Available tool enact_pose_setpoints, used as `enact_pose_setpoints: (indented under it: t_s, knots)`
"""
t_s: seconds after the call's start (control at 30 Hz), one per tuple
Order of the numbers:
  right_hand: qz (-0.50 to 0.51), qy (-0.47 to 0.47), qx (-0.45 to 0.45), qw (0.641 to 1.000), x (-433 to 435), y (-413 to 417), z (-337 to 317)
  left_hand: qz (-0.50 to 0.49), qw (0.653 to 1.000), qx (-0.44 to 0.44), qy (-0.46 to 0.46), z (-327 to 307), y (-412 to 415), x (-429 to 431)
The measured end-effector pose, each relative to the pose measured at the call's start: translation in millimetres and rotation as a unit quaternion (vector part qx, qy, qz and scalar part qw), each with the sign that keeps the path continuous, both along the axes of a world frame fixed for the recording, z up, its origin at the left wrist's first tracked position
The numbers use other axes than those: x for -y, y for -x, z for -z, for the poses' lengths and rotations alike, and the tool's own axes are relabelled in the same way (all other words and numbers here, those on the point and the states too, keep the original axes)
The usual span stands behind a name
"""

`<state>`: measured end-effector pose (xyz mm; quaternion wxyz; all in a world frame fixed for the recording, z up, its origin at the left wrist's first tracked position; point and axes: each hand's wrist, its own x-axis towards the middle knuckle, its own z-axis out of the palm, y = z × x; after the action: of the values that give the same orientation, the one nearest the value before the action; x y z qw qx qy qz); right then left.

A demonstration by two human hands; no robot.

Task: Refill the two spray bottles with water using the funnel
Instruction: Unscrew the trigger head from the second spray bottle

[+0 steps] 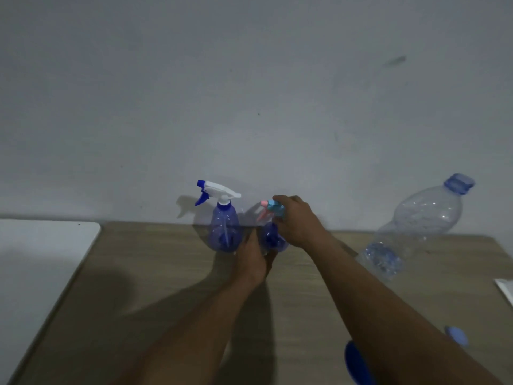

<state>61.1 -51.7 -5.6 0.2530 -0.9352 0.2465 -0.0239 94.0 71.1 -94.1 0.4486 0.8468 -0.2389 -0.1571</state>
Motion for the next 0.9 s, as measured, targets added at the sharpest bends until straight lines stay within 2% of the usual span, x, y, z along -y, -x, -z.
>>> enact_pose_setpoints:
  t_s: [0.27,0.4,0.6,0.73,0.8,0.9]
  knots:
    - [-0.001,0.005,0.033,0.999,10,49,0,0.050,0.998,0.020,-0.037,4,22,12]
    - [0.003,-0.007,0.026,1.000,13,94,-11,0.087,0.995,-0.042,-0.013,-3,55,11]
    - [0.014,-0.035,0.041,0.998,11,156,-19,0.107,0.992,-0.068,0.013,-4,111,15]
    - [0.006,-0.059,0.056,0.997,18,192,-7,0.120,0.991,-0.050,-0.021,-7,147,15]
    - [0.009,-0.077,0.070,0.994,23,207,5,0.111,0.990,-0.084,-0.010,-1,160,15]
    - [0.047,-0.158,0.111,0.980,25,223,28,0.088,0.994,-0.070,-0.016,9,172,20]
